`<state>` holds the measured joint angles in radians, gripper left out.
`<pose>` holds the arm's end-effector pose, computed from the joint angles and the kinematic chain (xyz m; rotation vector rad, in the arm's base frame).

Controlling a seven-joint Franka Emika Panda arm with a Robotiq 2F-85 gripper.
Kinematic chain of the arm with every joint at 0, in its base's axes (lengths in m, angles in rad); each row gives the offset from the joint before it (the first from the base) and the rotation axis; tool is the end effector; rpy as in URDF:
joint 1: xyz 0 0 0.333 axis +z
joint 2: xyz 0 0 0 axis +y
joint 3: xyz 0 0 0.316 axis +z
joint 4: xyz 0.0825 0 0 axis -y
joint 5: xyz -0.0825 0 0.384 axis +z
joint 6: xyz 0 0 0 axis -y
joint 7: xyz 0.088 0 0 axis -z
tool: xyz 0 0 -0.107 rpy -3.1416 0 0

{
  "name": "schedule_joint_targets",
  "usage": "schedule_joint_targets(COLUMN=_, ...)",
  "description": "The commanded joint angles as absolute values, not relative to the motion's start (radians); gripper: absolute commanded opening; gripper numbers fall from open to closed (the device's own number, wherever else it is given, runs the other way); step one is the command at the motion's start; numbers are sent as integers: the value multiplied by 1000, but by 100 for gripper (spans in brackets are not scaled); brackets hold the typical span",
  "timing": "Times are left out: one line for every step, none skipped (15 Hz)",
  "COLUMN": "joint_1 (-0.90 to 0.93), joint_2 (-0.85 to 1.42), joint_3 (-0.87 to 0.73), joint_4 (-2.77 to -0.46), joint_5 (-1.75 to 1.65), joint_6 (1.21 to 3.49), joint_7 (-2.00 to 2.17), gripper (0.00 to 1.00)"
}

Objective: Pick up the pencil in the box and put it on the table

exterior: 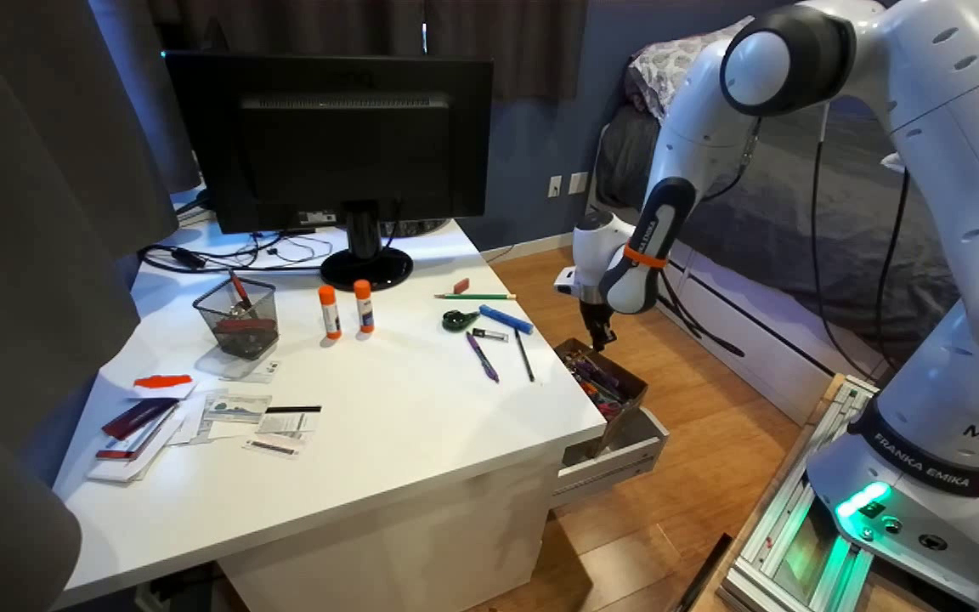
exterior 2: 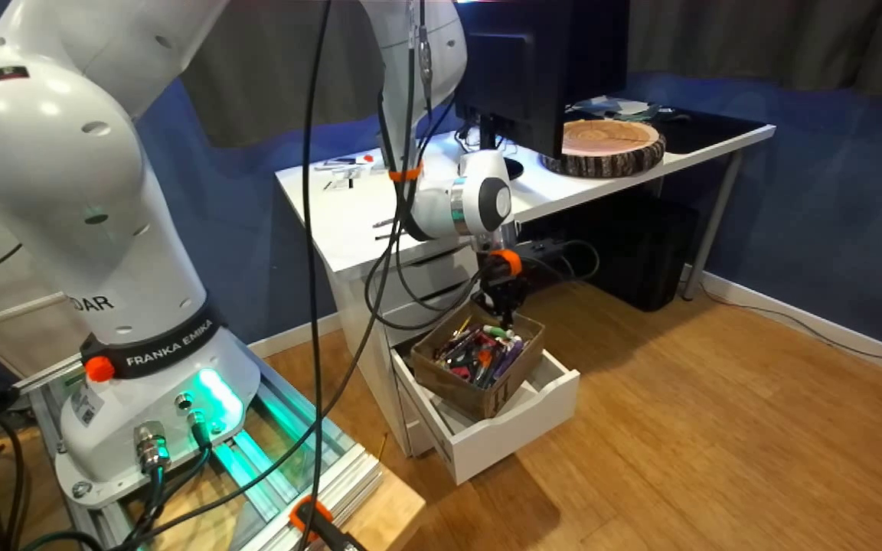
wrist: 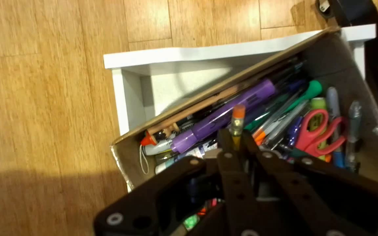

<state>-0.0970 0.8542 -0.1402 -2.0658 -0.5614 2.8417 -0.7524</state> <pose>0.5198 -0.1061 0.0080 2.5135 1.5493 -0.2967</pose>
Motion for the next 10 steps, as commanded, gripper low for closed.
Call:
schedule_joint_targets(joint_1=-147, joint_2=729, joint_3=-126, joint_4=-2211, joint_5=-566, joint_6=2882, joint_7=-769, gripper=2)
schedule_joint_targets(joint_1=-171, joint_2=707, joint_3=-111, joint_4=-2237, joint_5=-562, joint_6=2894, joint_7=-787, gripper=2)
schedule_joint_targets(joint_1=-200, joint_2=680, joint_3=-94, joint_4=-2269, joint_5=-554, joint_6=2906, joint_7=-807, gripper=2)
schedule_joint_targets(joint_1=-226, joint_2=660, joint_3=-77, joint_4=-2295, joint_5=-544, joint_6=2918, joint_7=-823, gripper=2)
schedule_joint_targets(joint_1=-266, joint_2=631, joint_3=-45, joint_4=-2331, joint_5=-527, joint_6=2926, joint_7=-848, gripper=2)
schedule_joint_targets(joint_1=-300, joint_2=609, joint_3=-19, joint_4=-2360, joint_5=-509, joint_6=2939, joint_7=-864, gripper=2)
schedule_joint_targets(joint_1=-351, joint_2=584, joint_3=24, joint_4=-2395, joint_5=-483, joint_6=2956, joint_7=-897, gripper=2)
schedule_joint_targets(joint_1=-404, joint_2=562, joint_3=71, joint_4=-2426, joint_5=-449, joint_6=2964, joint_7=-934, gripper=2)
schedule_joint_targets(joint_1=-461, joint_2=544, joint_3=125, joint_4=-2451, joint_5=-409, joint_6=2967, joint_7=-973, gripper=2)
schedule_joint_targets(joint_1=-521, joint_2=530, joint_3=182, joint_4=-2472, joint_5=-360, joint_6=2963, joint_7=-1014, gripper=2)
